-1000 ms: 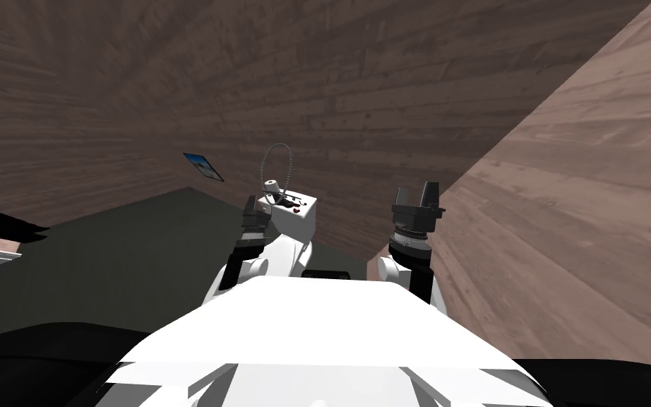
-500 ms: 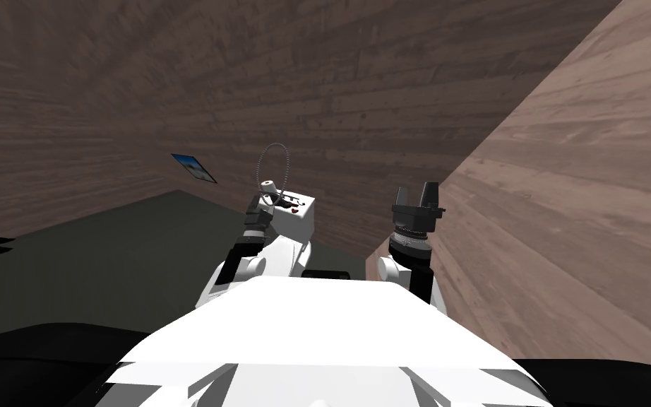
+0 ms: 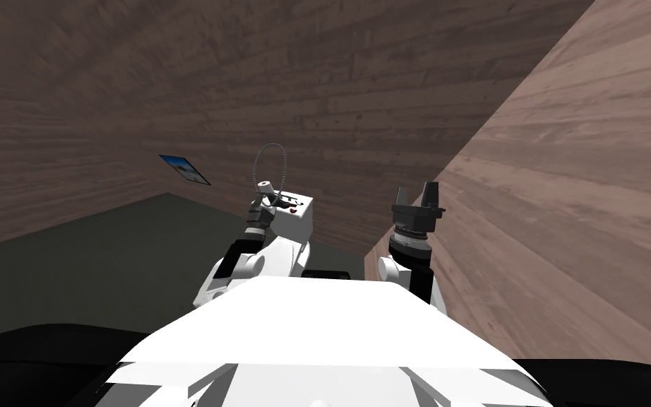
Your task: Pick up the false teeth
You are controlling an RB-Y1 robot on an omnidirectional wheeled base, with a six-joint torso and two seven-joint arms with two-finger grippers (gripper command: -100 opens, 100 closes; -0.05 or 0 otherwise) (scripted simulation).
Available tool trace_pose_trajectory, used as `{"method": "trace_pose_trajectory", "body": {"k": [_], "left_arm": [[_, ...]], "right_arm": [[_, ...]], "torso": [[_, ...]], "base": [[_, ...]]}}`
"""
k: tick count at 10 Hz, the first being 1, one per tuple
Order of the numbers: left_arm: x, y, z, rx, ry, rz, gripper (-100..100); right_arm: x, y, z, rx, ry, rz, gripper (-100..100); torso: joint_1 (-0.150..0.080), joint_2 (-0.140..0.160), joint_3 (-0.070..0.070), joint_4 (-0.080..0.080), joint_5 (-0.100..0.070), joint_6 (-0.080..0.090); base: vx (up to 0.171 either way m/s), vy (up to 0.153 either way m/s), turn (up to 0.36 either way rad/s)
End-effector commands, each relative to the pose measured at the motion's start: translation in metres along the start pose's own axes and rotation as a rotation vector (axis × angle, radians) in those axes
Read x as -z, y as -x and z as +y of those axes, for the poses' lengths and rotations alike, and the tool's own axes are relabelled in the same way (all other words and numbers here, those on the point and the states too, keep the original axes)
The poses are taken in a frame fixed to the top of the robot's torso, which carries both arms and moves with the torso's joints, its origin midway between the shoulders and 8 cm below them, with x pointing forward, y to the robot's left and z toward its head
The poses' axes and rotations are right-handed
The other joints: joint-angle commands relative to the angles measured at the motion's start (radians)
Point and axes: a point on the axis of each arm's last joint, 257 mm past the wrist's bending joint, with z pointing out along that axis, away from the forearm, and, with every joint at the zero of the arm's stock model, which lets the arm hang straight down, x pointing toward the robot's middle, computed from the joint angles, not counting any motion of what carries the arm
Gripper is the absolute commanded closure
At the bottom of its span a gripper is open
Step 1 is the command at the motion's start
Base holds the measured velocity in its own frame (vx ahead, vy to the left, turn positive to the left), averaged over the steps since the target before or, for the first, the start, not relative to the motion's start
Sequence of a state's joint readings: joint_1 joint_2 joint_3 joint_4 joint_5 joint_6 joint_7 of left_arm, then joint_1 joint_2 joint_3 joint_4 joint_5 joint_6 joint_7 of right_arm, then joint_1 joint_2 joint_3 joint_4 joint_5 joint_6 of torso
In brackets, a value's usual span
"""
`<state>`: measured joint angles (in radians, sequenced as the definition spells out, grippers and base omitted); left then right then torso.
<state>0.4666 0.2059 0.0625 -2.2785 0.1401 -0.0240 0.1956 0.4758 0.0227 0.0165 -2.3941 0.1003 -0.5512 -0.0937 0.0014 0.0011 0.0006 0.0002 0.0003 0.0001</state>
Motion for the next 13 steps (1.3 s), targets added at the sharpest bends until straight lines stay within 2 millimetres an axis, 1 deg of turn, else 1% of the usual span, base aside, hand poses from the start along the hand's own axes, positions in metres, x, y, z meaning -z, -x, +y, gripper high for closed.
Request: {"method": "trace_pose_trajectory", "body": {"k": [1,2,3,4,5,6,7,8,9,10,11,13], "left_arm": [[-0.002,0.001,0.008,0.008,0.035,-0.003,-100],[-0.005,0.001,0.009,0.023,0.050,0.002,-100],[-0.004,0.002,0.016,0.023,0.076,-0.003,-100],[-0.007,0.001,0.015,0.036,0.089,0.002,-100],[-0.006,0.002,0.022,0.036,0.115,-0.003,-100],[-0.009,0.001,0.022,0.049,0.128,0.003,-100],[-0.008,0.003,0.029,0.048,0.156,-0.004,-100],[-0.010,0.002,0.030,0.060,0.175,0.001,-100],[-0.008,0.003,0.038,0.059,0.205,-0.006,-100],[-0.011,0.002,0.038,0.069,0.218,0.000,-100],[-0.009,0.003,0.045,0.068,0.246,-0.006,-100],[-0.010,0.003,0.049,0.076,0.276,-0.005,-100]], "right_arm": [[0.000,0.000,0.000,0.000,0.000,0.000,0],[0.000,0.000,0.000,0.000,0.000,0.000,0],[0.000,0.000,0.000,0.000,0.000,0.000,0],[0.000,0.000,0.000,0.000,0.000,0.000,0],[0.000,0.000,0.000,0.000,0.000,0.000,0],[0.000,0.000,0.000,0.000,0.000,0.000,0],[0.000,0.000,0.000,0.000,0.000,0.000,0],[0.000,0.000,0.000,0.000,0.000,0.000,0],[0.000,0.000,0.000,0.000,0.000,0.000,0],[0.000,0.000,0.000,0.000,0.000,0.000,0],[0.000,0.000,0.000,0.000,0.000,0.000,0],[0.000,0.000,0.000,0.000,0.000,0.000,0]], "torso": [[0.000,0.000,0.000,0.000,0.000,0.000],[0.000,0.000,0.000,0.000,0.000,0.000],[0.000,0.000,0.000,0.000,0.000,0.000],[0.000,0.000,0.000,0.000,0.000,0.000],[0.000,0.000,0.000,0.000,0.000,0.000],[0.000,0.000,0.000,0.000,0.000,0.000],[0.000,0.000,0.000,0.000,0.000,0.000],[0.000,0.000,0.000,0.000,0.000,0.000],[0.000,0.000,0.000,0.000,0.000,0.000],[0.000,-0.001,0.000,0.000,0.000,0.000],[0.000,-0.001,0.000,0.000,0.000,0.000],[0.000,-0.001,-0.001,0.000,0.000,-0.001]], "base": [[-0.019,0.020,-0.053],[-0.024,0.024,-0.093],[-0.018,0.020,-0.060],[-0.017,0.023,-0.099],[-0.015,0.022,-0.060],[-0.019,0.022,-0.090],[-0.017,0.022,-0.068],[-0.016,0.024,-0.108],[-0.013,0.022,-0.058],[-0.011,0.019,-0.101],[-0.009,0.020,-0.053],[-0.005,0.011,-0.045]]}}
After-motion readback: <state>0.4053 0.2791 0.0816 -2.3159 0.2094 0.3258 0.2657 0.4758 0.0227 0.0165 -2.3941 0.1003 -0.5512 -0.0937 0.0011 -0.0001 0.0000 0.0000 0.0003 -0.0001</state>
